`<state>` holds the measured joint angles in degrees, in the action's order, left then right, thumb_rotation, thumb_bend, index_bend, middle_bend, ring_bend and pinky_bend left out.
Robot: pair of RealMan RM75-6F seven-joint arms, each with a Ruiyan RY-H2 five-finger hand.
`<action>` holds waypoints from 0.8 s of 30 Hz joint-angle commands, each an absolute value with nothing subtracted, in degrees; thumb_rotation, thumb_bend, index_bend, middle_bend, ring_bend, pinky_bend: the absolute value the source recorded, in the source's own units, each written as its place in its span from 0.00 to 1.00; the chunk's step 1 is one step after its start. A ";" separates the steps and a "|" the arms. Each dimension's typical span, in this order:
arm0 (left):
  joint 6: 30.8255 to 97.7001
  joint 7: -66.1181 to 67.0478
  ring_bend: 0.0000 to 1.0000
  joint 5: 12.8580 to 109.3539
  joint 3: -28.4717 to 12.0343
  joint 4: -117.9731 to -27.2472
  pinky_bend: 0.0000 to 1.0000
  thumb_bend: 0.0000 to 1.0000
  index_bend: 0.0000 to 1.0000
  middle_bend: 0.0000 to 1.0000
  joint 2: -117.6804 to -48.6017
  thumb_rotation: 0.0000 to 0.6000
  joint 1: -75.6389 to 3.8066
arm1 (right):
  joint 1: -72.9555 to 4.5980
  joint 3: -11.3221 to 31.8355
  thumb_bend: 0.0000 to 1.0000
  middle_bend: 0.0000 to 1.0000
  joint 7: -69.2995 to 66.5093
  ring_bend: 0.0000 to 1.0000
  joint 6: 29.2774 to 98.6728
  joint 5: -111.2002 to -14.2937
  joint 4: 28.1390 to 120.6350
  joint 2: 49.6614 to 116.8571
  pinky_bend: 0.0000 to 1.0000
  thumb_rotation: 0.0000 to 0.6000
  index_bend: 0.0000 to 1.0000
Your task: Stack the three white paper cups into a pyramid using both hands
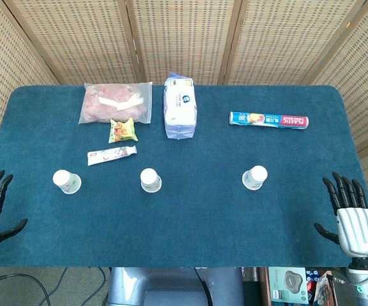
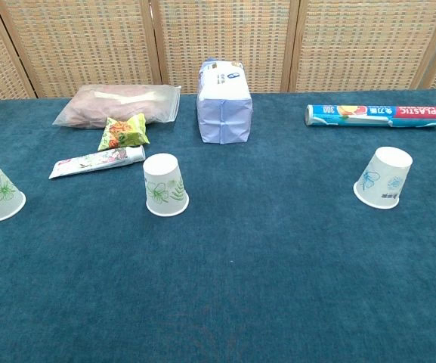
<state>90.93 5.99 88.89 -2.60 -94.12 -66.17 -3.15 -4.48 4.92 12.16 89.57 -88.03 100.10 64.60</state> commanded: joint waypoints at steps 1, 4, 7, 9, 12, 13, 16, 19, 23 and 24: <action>90.88 5.94 0.00 88.87 -2.60 -94.09 0.00 0.20 0.00 0.00 -66.16 1.00 -3.14 | -4.47 4.94 0.00 0.00 12.29 0.00 89.49 -87.96 100.15 64.63 0.00 1.00 0.00; 90.73 5.92 0.00 88.79 -2.61 -94.06 0.00 0.20 0.00 0.00 -66.15 1.00 -3.17 | -4.47 4.88 0.00 0.00 12.36 0.00 89.28 -87.91 100.21 64.64 0.00 1.00 0.00; 90.56 5.96 0.00 88.68 -2.64 -94.05 0.00 0.20 0.00 0.00 -66.18 1.00 -3.23 | -4.56 4.84 0.00 0.00 12.23 0.00 88.89 -87.78 100.25 64.55 0.00 1.00 0.00; 90.51 5.95 0.00 88.59 -2.67 -94.14 0.00 0.20 0.00 0.00 -66.18 1.00 -3.22 | -4.84 4.90 0.00 0.00 11.59 0.00 88.21 -87.55 100.40 64.35 0.00 1.00 0.00; 90.50 6.22 0.00 88.51 -2.81 -94.12 0.00 0.20 0.00 0.00 -66.22 1.00 -3.29 | -6.57 5.17 0.00 0.00 8.53 0.00 84.93 -87.09 100.40 63.68 0.00 1.00 0.00; 90.43 6.42 0.00 88.43 -2.86 -94.09 0.00 0.20 0.00 0.00 -66.28 1.00 -3.34 | -7.71 5.58 0.00 0.00 7.26 0.00 83.21 -86.80 99.80 63.66 0.00 1.00 0.00; 90.07 7.17 0.00 88.12 -2.99 -94.26 0.00 0.20 0.00 0.00 -66.53 1.00 -3.52 | -12.59 7.30 0.00 0.00 2.15 0.00 75.77 -85.23 96.21 64.22 0.00 1.00 0.00; 89.75 8.18 0.00 87.56 -3.34 -94.44 0.00 0.20 0.00 0.00 -66.89 1.00 -3.76 | -17.28 9.21 0.00 0.00 -4.37 0.00 68.82 -83.22 92.14 65.71 0.00 1.00 0.00; 88.29 9.50 0.00 86.08 -3.69 -94.34 0.00 0.20 0.00 0.00 -67.52 1.00 -4.31 | -22.29 10.93 0.00 0.05 -8.86 0.00 61.01 -80.30 88.17 67.65 0.06 1.00 0.00; 87.80 9.83 0.00 85.58 -3.82 -94.27 0.00 0.20 0.00 0.00 -67.69 1.00 -4.51 | -23.57 11.24 0.00 0.05 -9.08 0.00 59.15 -79.56 87.07 68.39 0.07 1.00 0.00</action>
<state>88.31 9.40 86.10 -3.64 -94.35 -67.43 -4.23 -18.83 9.22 -6.08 64.97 -82.49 91.20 66.19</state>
